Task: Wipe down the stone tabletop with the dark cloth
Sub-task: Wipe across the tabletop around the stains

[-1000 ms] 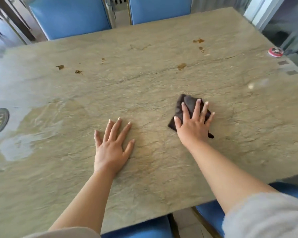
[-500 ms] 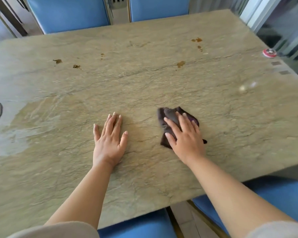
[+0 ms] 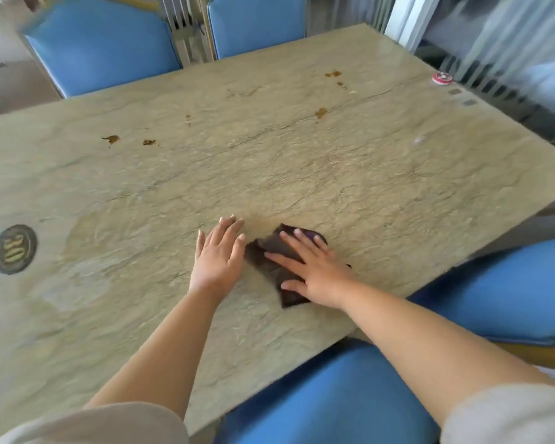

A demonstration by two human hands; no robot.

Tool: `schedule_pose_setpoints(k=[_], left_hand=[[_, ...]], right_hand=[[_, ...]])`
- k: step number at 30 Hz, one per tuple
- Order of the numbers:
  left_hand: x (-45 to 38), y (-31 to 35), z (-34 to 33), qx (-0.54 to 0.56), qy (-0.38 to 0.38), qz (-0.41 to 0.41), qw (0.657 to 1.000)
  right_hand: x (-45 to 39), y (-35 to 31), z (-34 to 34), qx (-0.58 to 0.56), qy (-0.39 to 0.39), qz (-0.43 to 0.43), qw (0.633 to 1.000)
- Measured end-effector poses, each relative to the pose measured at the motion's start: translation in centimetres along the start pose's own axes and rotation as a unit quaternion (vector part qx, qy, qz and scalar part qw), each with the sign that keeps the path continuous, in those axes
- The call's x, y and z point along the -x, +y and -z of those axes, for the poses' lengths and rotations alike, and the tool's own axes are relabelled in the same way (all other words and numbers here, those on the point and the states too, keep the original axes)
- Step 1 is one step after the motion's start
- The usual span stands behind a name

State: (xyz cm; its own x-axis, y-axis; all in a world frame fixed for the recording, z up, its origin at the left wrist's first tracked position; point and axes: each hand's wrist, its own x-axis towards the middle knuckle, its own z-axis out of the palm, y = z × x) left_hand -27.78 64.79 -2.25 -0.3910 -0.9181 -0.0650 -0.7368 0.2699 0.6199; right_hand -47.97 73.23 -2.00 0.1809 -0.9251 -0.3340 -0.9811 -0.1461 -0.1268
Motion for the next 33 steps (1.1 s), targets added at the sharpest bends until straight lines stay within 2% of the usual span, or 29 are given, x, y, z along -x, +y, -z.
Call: schedule_pose_setpoints(k=[2,4,6,7,9,12,14,15,16,18,20,22,25,28,31,33], left_hand=[[1.6,-2.7,1.9,-0.076,0.022,-0.003,0.997],[3.0,-5.5,3.4,-0.145,0.016,0.016,0.989],[4.2,-7.7,4.4,-0.166,0.010,0.035,0.985],[4.6,-8.5,4.6,-0.169,0.009,0.029,0.985],[5.0,-9.3,4.6,-0.170,0.011,0.002,0.985],[4.7,-9.4,4.4,-0.114,0.048,-0.003,0.992],[4.7,-9.6,4.5,-0.069,0.069,-0.001,0.995],[4.7,-9.7,4.7,-0.045,0.072,-0.002,0.996],[4.7,-10.0,4.9,-0.017,0.071,0.001,0.997],[4.6,-10.2,5.7,0.049,0.067,0.017,0.996],[4.4,-10.5,6.9,0.088,0.071,0.027,0.993],[4.0,-11.8,8.5,0.082,0.075,0.017,0.994],[3.0,-15.8,11.6,0.048,0.096,0.008,0.994],[2.1,-20.7,14.9,-0.053,0.105,0.004,0.993],[1.6,-24.7,17.6,-0.113,0.066,-0.013,0.991],[1.6,-26.7,18.6,-0.150,0.023,-0.067,0.986]], right_hand=[[-0.9,0.5,-0.2,-0.032,0.052,-0.153,0.986],[-2.4,-0.8,-0.3,-0.065,0.078,-0.283,0.954],[-4.3,-3.0,0.1,-0.089,0.069,-0.354,0.929],[-5.4,-4.2,0.3,-0.090,0.069,-0.361,0.926],[-7.4,-6.9,0.5,-0.069,0.079,-0.316,0.943],[-9.1,-10.6,-0.1,-0.032,0.103,-0.122,0.987],[-10.1,-10.2,0.1,-0.006,0.102,0.001,0.995],[-10.9,-9.1,0.4,-0.006,0.106,0.023,0.994],[-11.7,-8.1,0.8,-0.017,0.108,0.010,0.994],[-13.3,-7.0,1.6,-0.055,0.109,-0.107,0.987],[-14.9,-8.4,2.0,-0.081,0.118,-0.236,0.961],[-16.2,-11.6,2.1,-0.094,0.115,-0.291,0.945],[-17.2,-17.5,1.7,-0.089,0.125,-0.240,0.959],[-16.6,-23.5,0.5,-0.049,0.095,-0.155,0.982],[-14.0,-29.0,-1.3,-0.043,0.135,-0.050,0.989],[-11.9,-31.0,-3.0,-0.034,0.157,0.037,0.986]])
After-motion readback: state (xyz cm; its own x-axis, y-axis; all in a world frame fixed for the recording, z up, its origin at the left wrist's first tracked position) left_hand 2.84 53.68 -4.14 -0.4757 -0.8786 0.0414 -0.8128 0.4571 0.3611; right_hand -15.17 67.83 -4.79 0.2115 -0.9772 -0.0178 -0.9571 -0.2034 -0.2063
